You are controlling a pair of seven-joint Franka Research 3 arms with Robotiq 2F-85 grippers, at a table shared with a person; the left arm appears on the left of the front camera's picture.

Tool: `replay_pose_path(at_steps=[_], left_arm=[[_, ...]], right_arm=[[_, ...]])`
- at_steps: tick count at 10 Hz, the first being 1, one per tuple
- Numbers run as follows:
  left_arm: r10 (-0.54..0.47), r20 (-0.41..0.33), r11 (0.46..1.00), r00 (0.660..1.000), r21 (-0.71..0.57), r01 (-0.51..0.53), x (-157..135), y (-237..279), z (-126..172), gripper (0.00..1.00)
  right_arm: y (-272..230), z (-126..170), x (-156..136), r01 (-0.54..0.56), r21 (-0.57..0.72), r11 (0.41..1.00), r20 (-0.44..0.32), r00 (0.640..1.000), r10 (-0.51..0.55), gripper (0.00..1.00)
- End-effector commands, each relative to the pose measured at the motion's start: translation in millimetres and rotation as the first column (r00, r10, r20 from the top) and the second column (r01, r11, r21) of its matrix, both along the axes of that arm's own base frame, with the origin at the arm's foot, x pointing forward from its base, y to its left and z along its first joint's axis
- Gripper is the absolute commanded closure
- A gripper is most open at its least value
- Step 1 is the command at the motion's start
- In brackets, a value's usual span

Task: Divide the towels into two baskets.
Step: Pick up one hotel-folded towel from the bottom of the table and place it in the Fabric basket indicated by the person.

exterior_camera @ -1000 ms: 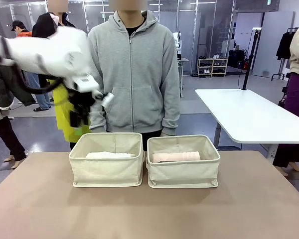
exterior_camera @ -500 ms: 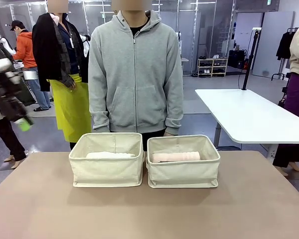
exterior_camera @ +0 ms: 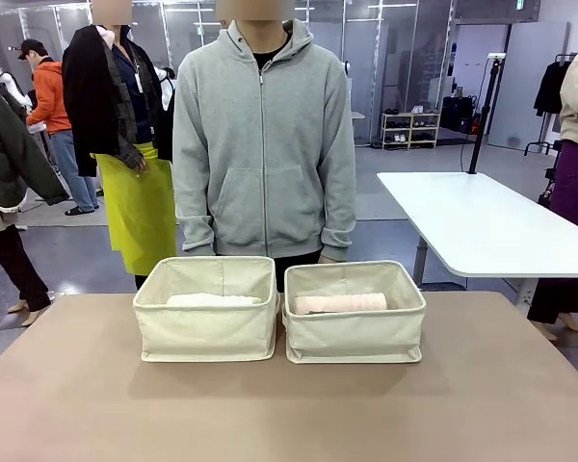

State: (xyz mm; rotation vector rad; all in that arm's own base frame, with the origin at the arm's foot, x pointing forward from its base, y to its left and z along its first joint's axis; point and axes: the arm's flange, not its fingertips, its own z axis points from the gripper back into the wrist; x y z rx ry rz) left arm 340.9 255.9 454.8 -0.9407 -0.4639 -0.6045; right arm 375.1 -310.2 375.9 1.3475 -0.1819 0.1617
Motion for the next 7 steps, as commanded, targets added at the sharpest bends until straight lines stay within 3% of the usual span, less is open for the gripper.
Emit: replay_pose_path(at_steps=[1, 2, 3, 4, 5, 7], left_arm=[[-0.018, 0.043, 0.998, 0.999, -0.056, 0.020, 0.7, 26.9, -45.1, 0.07], [-0.027, 0.031, 0.998, 0.999, -0.064, 0.029, 6.8, 31.4, -59.7, 0.07], [-0.031, -0.055, 0.999, 0.998, -0.036, 0.029, 17.2, 33.5, -74.6, 0.07], [0.068, -0.063, 0.998, 0.996, 0.003, -0.068, 34.4, 36.8, -89.6, 0.07], [-0.010, -0.022, 0.999, 1.000, -0.052, 0.009, -6.4, 30.6, -78.1, 0.07], [-0.010, -0.022, 0.999, 1.000, -0.052, 0.009, -6.4, 30.6, -78.1, 0.07]], right_arm=[[4.2, 1.9, -2.1, 0.003, -0.003, 1.000, -0.002, 1.000, -0.003, 0.00], [4.2, 1.9, -2.1, 0.003, -0.003, 1.000, -0.002, 1.000, -0.003, 0.00], [4.2, 1.9, -2.1, 0.003, -0.003, 1.000, -0.002, 1.000, -0.003, 0.00], [4.2, 1.9, -2.1, 0.003, -0.003, 1.000, -0.002, 1.000, -0.003, 0.00], [4.2, 1.9, -2.1, 0.003, -0.003, 1.000, -0.002, 1.000, -0.003, 0.00], [4.2, 1.9, -2.1, 0.003, -0.003, 1.000, -0.002, 1.000, -0.003, 0.00]])
